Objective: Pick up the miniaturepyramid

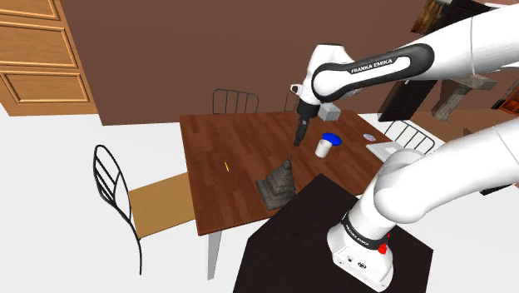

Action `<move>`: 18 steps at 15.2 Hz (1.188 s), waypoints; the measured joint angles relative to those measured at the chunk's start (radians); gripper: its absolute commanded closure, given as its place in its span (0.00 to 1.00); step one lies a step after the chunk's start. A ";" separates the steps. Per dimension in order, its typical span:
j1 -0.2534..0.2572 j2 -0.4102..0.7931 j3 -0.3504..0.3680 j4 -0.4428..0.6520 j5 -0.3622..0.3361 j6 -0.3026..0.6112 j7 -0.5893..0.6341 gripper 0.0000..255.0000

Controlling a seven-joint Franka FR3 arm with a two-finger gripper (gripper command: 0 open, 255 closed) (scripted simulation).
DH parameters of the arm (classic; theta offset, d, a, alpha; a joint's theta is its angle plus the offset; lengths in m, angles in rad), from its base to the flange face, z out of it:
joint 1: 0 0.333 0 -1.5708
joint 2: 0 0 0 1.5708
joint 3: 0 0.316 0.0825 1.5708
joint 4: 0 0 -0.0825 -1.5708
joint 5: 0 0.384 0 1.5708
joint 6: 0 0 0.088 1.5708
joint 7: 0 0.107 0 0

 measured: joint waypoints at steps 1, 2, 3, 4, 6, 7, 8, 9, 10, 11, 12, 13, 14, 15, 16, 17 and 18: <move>0.005 0.035 -0.015 -0.008 -0.012 0.040 -0.036 0.00; 0.017 0.083 -0.025 -0.007 -0.016 0.083 -0.066 0.00; 0.022 0.124 -0.041 -0.007 -0.026 0.121 -0.104 0.00; 0.028 0.164 -0.054 -0.010 -0.034 0.162 -0.139 0.00; 0.042 0.243 -0.075 -0.010 -0.044 0.235 -0.206 0.00; 0.046 0.288 -0.090 -0.011 -0.049 0.280 -0.245 0.00; 0.052 0.331 -0.099 -0.013 -0.050 0.322 -0.281 0.00; 0.059 0.383 -0.111 -0.004 -0.045 0.363 -0.322 0.00; 0.066 0.441 -0.121 0.006 -0.034 0.408 -0.367 0.00; 0.072 0.488 -0.123 0.018 -0.023 0.442 -0.406 0.00; 0.075 0.535 -0.125 0.020 -0.013 0.484 -0.445 0.00; 0.072 0.582 -0.126 0.030 -0.001 0.521 -0.492 0.00; 0.072 0.636 -0.119 0.042 0.019 0.560 -0.535 0.00; 0.064 0.689 -0.109 0.056 0.038 0.599 -0.582 0.00; 0.051 0.743 -0.095 0.075 0.057 0.634 -0.628 0.00; 0.040 0.783 -0.081 0.092 0.068 0.656 -0.660 0.00; 0.033 0.805 -0.073 0.093 0.072 0.677 -0.676 0.00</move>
